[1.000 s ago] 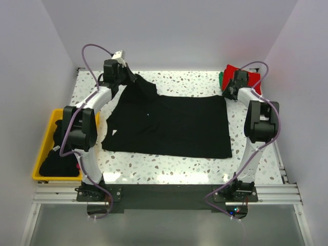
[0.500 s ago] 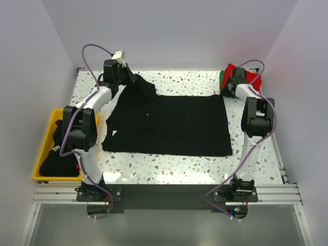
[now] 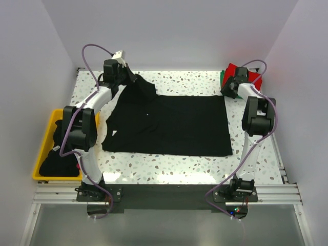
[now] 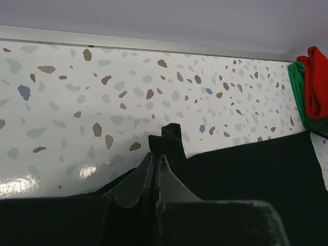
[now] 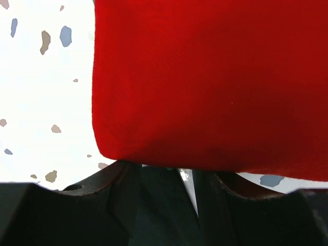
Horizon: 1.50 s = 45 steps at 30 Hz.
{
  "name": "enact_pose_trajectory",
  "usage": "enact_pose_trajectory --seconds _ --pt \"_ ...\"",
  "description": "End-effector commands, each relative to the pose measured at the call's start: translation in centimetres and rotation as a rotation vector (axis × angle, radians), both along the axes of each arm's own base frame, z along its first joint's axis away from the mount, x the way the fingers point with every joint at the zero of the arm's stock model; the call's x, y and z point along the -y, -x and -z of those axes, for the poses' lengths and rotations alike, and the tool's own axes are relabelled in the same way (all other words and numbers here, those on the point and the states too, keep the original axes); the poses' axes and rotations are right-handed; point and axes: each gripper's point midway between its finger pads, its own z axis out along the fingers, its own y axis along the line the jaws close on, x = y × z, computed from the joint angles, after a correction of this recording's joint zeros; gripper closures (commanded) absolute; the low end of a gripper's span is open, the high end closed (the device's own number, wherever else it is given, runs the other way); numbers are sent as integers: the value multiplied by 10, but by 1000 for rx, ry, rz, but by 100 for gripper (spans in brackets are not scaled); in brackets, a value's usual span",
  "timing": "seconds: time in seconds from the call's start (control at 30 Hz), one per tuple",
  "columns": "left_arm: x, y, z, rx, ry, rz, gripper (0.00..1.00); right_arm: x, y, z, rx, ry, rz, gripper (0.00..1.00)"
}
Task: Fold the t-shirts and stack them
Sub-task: Fold the tshirt
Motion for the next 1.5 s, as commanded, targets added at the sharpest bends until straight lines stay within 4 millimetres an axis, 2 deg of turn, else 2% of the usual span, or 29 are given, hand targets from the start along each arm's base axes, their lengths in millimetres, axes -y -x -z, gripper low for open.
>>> enact_pose_trajectory --seconds 0.0,0.27,0.5,0.63,0.73,0.87,0.97,1.13,1.23,1.47 --pt "-2 -6 -34 86 3 15 100 3 0 -20 52 40 -8 52" --pt "-1 -6 -31 82 5 17 100 -9 10 -13 49 93 -28 52" --pt "0 -7 -29 78 10 19 100 -23 19 5 2 113 -49 52" --pt "0 -7 -26 73 13 21 100 -23 24 0 0 151 -40 53" --pt "1 -7 -26 72 14 23 100 -23 25 4 -34 150 -36 54" --pt "1 -7 -25 72 12 22 100 -24 26 7 -52 151 -48 60" --pt "0 -7 -24 69 14 22 100 -24 28 10 -73 149 -49 69" --pt "1 -6 -23 66 20 26 100 -26 30 6 -69 140 -50 90" --pt "1 -6 -27 72 20 25 100 -27 31 -6 -43 132 -48 97" --pt "0 -2 -37 87 22 23 100 -30 36 -40 15 116 -44 100"
